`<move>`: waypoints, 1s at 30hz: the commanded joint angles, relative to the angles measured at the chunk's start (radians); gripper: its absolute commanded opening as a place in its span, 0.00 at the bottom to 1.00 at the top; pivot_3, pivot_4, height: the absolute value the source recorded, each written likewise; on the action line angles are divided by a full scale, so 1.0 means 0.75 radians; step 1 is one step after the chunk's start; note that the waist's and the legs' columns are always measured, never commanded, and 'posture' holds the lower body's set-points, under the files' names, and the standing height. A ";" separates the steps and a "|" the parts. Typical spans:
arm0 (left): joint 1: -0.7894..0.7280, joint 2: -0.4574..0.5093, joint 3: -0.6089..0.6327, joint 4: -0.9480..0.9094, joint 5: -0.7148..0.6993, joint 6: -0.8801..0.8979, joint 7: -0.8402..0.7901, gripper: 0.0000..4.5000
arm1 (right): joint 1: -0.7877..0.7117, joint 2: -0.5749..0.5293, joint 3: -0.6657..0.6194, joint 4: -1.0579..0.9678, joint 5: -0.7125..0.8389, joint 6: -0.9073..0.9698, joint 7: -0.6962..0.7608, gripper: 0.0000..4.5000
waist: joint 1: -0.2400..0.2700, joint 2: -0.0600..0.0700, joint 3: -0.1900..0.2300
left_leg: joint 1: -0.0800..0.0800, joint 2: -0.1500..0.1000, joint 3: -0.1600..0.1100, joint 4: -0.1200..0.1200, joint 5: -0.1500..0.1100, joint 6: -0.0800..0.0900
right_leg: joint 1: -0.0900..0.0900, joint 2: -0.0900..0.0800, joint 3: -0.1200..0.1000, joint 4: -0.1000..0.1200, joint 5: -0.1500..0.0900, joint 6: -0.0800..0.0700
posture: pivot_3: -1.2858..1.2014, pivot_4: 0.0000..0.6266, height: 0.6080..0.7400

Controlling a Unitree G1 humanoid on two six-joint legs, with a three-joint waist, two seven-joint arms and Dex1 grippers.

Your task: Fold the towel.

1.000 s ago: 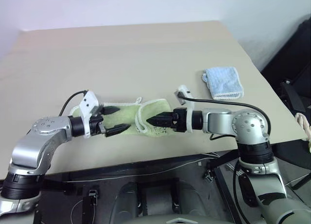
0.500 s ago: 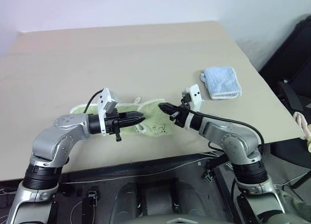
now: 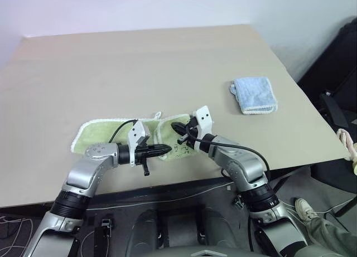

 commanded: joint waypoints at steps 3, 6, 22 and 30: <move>0.001 -0.028 0.042 0.108 0.042 -0.094 0.019 0.01 | 0.001 0.088 0.012 0.193 -0.117 -0.180 0.023 0.00 | -0.004 0.000 -0.002 | 0.009 0.001 0.000 0.000 0.000 0.000 | 0.008 0.000 0.000 0.000 0.000 0.000 | 0.52 0.24 1.00; 0.005 -0.027 0.089 0.068 -0.024 -0.064 -0.004 0.01 | -0.010 0.078 0.022 0.284 -0.189 -0.250 0.050 0.00 | -0.015 0.001 -0.002 | 0.020 0.003 -0.003 0.000 -0.001 -0.001 | 0.017 -0.001 0.000 0.000 0.000 -0.001 | 0.52 0.24 1.00; 0.272 0.255 0.662 -0.288 -0.328 0.216 0.086 0.57 | -0.065 -0.141 -0.091 -0.275 0.106 0.151 0.445 0.26 | -0.038 0.002 -0.002 | 0.011 0.003 0.000 -0.014 -0.001 -0.002 | 0.002 -0.009 0.003 -0.002 0.001 -0.003 | 0.52 0.24 1.00; 0.574 0.294 1.055 -0.442 -0.513 0.390 0.191 1.00 | -0.179 -0.319 -0.029 -0.260 0.032 0.069 0.655 0.86 | -0.035 0.002 -0.002 | 0.011 0.001 0.002 -0.020 -0.002 -0.006 | -0.001 -0.011 0.003 -0.006 0.000 -0.004 | 0.52 0.24 1.00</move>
